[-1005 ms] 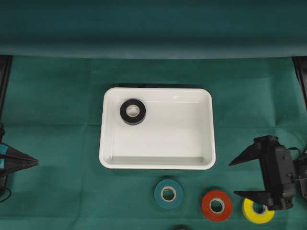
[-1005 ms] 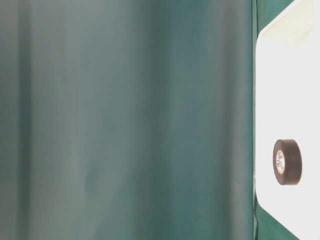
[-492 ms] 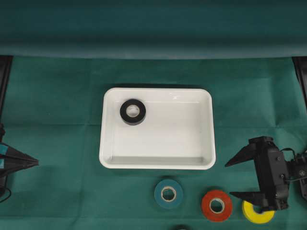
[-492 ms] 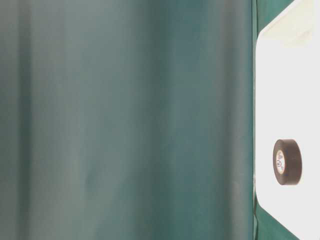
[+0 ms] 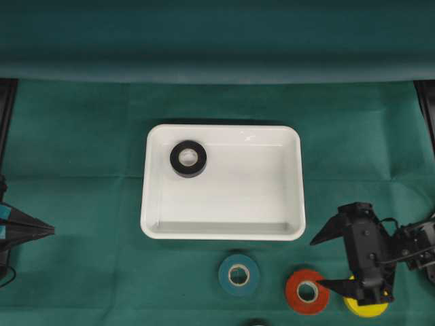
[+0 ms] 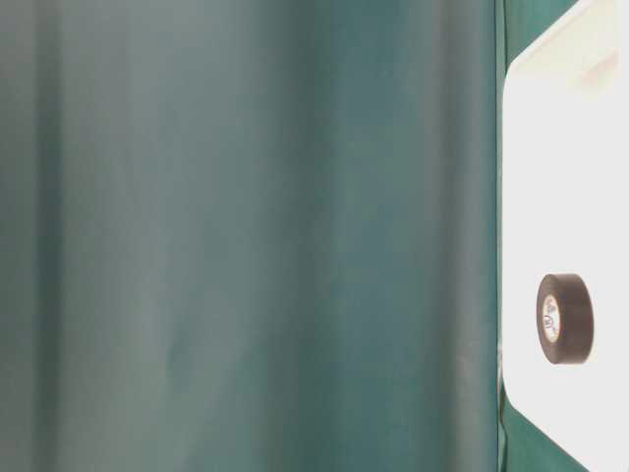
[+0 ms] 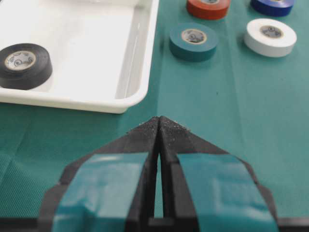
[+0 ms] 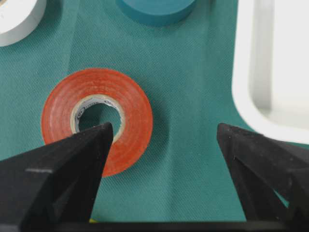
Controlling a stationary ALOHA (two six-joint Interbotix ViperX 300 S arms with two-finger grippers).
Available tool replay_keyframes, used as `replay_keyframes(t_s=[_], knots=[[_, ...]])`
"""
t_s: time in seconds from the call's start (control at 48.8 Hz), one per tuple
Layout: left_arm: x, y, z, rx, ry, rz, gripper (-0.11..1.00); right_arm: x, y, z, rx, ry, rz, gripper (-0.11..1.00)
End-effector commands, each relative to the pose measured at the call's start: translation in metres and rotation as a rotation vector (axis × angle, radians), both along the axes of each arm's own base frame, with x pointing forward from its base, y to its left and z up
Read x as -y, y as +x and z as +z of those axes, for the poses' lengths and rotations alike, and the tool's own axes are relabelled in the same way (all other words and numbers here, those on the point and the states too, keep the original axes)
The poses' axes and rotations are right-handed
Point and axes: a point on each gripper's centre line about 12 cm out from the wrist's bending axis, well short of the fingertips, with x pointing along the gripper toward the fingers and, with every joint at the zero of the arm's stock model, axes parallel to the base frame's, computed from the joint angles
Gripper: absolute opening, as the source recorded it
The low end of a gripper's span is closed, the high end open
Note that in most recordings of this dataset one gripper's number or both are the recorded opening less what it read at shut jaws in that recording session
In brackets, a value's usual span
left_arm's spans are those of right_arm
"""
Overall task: Put the tape into the white case with the right arm.
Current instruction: 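Lower the right gripper onto the red tape roll and grasp it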
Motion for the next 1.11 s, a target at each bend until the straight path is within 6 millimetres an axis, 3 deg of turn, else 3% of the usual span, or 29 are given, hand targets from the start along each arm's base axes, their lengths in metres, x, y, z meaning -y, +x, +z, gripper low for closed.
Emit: replay_keyframes(t_s=[0.0,0.431,0.882,0.985,1.087], knots=[[0.000,0.001,0.005,0.014,0.001,0.002,0.00,-0.002,0.010,0.000,0.003,0.011,-0.002,0.67],[0.000,0.001,0.005,0.014,-0.001,0.002,0.00,-0.009,0.031,-0.024,-0.088,0.006,0.011,0.68],[0.000,0.001,0.005,0.014,-0.001,0.002,0.00,-0.008,0.034,-0.027,-0.100,0.005,0.007,0.65],[0.000,0.001,0.005,0.012,-0.001,0.002,0.00,-0.009,0.032,-0.028,-0.104,0.005,0.008,0.54],[0.000,0.001,0.005,0.014,-0.001,0.002,0.00,-0.009,0.032,-0.030,-0.112,0.007,0.004,0.24]])
